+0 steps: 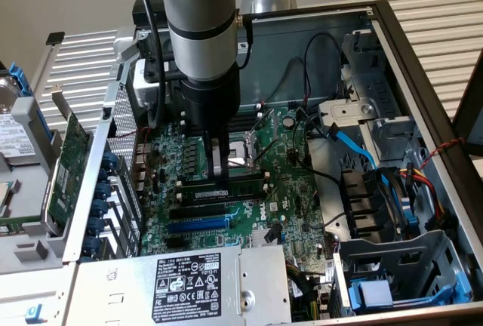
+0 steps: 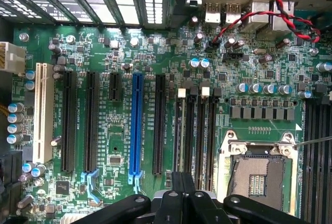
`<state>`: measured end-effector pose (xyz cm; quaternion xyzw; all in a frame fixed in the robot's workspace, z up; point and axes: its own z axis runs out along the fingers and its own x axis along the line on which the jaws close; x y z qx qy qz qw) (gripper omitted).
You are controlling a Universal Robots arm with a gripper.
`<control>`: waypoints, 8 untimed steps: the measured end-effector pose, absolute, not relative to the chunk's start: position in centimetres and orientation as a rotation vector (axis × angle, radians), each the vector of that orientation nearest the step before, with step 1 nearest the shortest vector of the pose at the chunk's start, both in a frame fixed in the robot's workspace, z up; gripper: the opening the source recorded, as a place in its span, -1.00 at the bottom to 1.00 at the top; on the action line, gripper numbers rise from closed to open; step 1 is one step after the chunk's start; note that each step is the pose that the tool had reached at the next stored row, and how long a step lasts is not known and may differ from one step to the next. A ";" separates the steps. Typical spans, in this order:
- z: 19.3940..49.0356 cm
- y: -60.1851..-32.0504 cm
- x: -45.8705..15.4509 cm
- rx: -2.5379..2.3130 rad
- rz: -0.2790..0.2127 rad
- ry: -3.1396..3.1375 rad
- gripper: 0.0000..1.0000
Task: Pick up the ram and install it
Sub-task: 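Press down the ram until it locks into place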
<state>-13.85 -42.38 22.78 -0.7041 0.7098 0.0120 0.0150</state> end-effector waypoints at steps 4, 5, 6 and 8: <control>22.7 -42.4 -13.9 -2.191 0.037 2.209 -0.79; 22.7 -42.4 -13.9 -2.191 0.037 2.209 -0.79; 22.7 -42.4 -13.9 -2.191 0.037 2.209 -0.79; 22.7 -42.4 -13.9 -2.191 0.037 2.209 -0.79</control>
